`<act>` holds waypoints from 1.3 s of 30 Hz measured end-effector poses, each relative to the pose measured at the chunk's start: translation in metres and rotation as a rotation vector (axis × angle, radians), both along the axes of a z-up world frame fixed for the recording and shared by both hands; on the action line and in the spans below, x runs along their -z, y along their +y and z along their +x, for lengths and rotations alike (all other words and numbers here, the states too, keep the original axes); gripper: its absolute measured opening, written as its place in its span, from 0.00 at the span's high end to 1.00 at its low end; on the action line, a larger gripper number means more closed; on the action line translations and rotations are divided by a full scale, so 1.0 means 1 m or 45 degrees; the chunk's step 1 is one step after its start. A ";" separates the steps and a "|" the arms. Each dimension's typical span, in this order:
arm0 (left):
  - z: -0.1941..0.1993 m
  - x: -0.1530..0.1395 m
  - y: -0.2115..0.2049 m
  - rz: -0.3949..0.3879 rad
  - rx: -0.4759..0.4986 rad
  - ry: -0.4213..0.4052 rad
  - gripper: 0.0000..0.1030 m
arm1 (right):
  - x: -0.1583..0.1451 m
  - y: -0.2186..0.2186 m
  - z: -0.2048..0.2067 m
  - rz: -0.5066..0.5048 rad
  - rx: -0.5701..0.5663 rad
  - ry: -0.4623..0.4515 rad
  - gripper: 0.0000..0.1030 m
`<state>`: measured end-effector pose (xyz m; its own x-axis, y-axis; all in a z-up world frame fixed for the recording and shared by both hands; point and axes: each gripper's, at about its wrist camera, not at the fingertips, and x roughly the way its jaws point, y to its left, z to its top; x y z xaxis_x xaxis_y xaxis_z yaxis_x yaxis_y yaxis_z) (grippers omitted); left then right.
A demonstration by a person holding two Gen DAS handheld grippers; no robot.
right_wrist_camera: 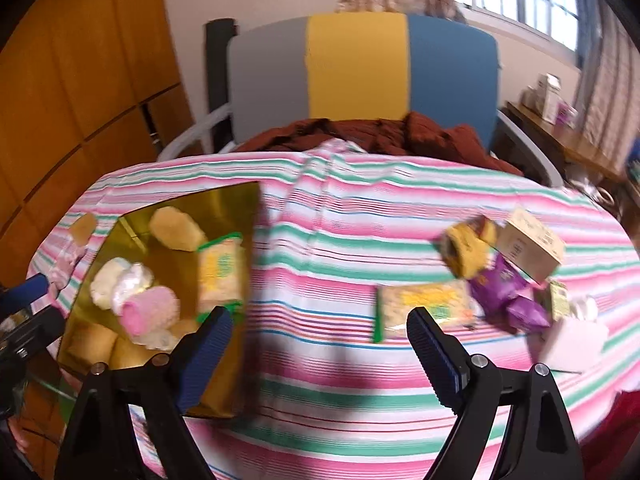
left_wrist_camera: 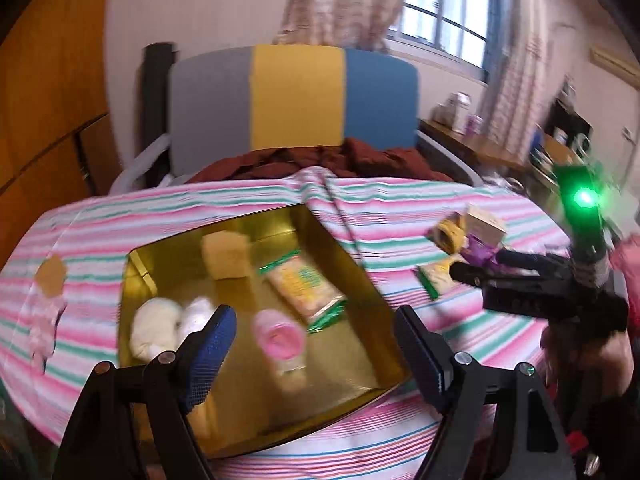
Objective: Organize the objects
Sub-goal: 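Move both tools from the gold tray back to the remaining items, then grasp the second WEIDAN cracker packet with left tool while right tool reaches the purple packets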
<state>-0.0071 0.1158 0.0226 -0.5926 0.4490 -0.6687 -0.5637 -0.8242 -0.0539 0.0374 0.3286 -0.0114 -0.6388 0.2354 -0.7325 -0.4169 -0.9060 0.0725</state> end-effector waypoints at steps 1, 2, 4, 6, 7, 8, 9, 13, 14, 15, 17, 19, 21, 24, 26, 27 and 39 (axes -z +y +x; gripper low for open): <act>0.001 0.000 0.008 -0.014 0.030 0.004 0.21 | 0.000 0.008 0.004 -0.006 0.023 -0.003 0.13; 0.003 0.000 0.018 -0.025 0.077 0.006 0.21 | 0.000 0.016 0.009 -0.011 0.048 -0.004 0.13; 0.006 0.000 0.033 -0.030 0.144 0.007 0.20 | -0.001 0.036 0.019 -0.023 0.103 -0.008 0.13; 0.010 -0.001 0.048 -0.048 0.215 0.020 0.20 | -0.003 0.055 0.028 -0.024 0.154 -0.013 0.13; 0.011 0.000 0.056 -0.054 0.258 0.024 0.20 | -0.005 0.064 0.032 -0.030 0.180 -0.012 0.13; 0.012 0.000 0.062 -0.058 0.285 0.024 0.20 | -0.006 0.072 0.036 -0.039 0.201 -0.010 0.13; 0.013 0.001 0.070 -0.064 0.317 0.025 0.21 | -0.008 0.082 0.041 -0.053 0.228 -0.006 0.13; 0.012 0.007 0.103 -0.122 0.440 0.011 0.25 | -0.013 0.121 0.059 -0.071 0.334 0.003 0.13; 0.012 0.009 0.110 -0.132 0.464 0.002 0.26 | -0.013 0.131 0.063 -0.076 0.362 0.011 0.12; 0.010 0.011 0.119 -0.154 0.489 -0.012 0.28 | -0.013 0.143 0.067 -0.085 0.399 0.021 0.12; 0.007 0.016 0.133 -0.186 0.529 -0.022 0.30 | -0.008 0.165 0.076 -0.120 0.460 0.050 0.12; 0.002 0.023 0.151 -0.226 0.575 -0.043 0.30 | -0.004 0.179 0.085 -0.169 0.506 0.086 0.12; -0.002 0.030 0.166 -0.264 0.606 -0.056 0.31 | 0.003 0.191 0.095 -0.242 0.548 0.134 0.12; -0.011 0.044 0.189 -0.322 0.641 -0.091 0.33 | 0.009 0.205 0.105 -0.357 0.594 0.184 0.12; -0.019 0.055 0.205 -0.357 0.658 -0.122 0.33 | 0.010 0.206 0.107 -0.374 0.599 0.195 0.12; -0.022 0.059 0.210 -0.369 0.663 -0.136 0.33 | 0.010 0.206 0.107 -0.376 0.598 0.194 0.12; -0.042 0.101 0.274 -0.545 0.808 -0.210 0.33 | 0.018 0.209 0.103 -0.459 0.557 0.200 0.12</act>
<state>-0.0492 0.3901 -0.0779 -0.1869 0.3517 -0.9172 -0.9464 -0.3148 0.0722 0.1409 0.5378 -0.0298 -0.6455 0.2554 -0.7198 -0.7061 -0.5588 0.4349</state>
